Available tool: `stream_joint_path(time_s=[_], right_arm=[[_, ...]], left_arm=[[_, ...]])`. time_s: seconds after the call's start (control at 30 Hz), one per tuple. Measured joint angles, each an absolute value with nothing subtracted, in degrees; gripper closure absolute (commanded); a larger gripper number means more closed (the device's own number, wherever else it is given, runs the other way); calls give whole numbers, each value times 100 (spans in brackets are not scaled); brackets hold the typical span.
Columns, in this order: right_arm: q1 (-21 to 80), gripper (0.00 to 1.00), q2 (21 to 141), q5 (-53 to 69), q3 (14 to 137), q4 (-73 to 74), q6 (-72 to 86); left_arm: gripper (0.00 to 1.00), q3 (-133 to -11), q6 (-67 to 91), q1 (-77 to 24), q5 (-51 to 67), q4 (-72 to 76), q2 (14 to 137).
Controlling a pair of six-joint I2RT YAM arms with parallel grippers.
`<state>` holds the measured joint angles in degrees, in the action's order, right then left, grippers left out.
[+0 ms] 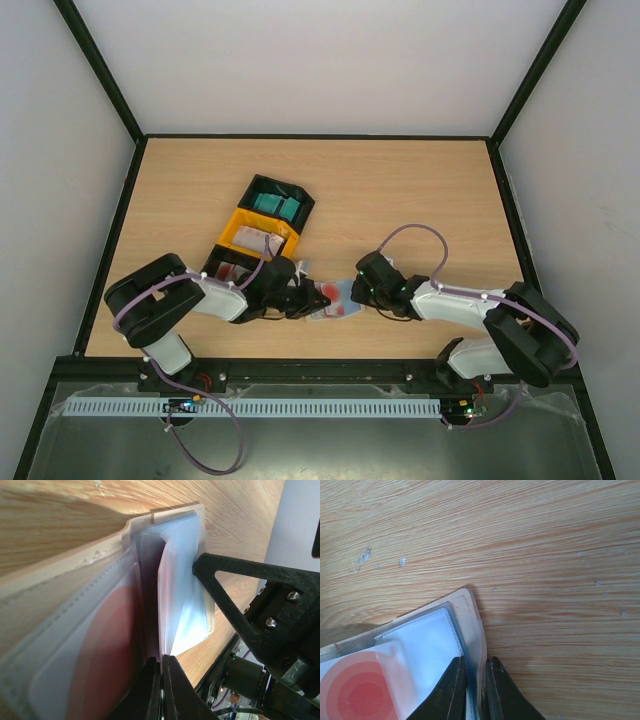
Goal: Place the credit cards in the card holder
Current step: Insert the credit card into the card holder.
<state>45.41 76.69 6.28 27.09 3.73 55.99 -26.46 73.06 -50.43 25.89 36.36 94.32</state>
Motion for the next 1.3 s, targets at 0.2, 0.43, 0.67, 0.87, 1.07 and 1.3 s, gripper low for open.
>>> stream_joint_path(time_s=[0.2, 0.43, 0.67, 0.87, 1.07, 1.3], right_arm=[[4539, 85, 7644, 696, 2622, 202, 5603], [4541, 77, 7389, 770, 2438, 139, 5690], [4541, 72, 7133, 777, 2338, 336, 5725], [4541, 66, 7011, 880, 2283, 373, 5697], [4541, 62, 6834, 1068, 2182, 386, 5673], [4574, 58, 6775, 1168, 2156, 381, 5636]], left_arm=[[93, -2630, 7253, -5046, 2635, 3747, 9548], [73, -2829, 7008, -5144, 2635, 3378, 9684], [39, -3232, 6458, -5321, 2150, 2091, 9198], [31, -3597, 6060, -5481, 1632, 884, 8851], [27, -3769, 5887, -5559, 1243, -14, 8573], [24, -3940, 5776, -5699, 849, -797, 8261]])
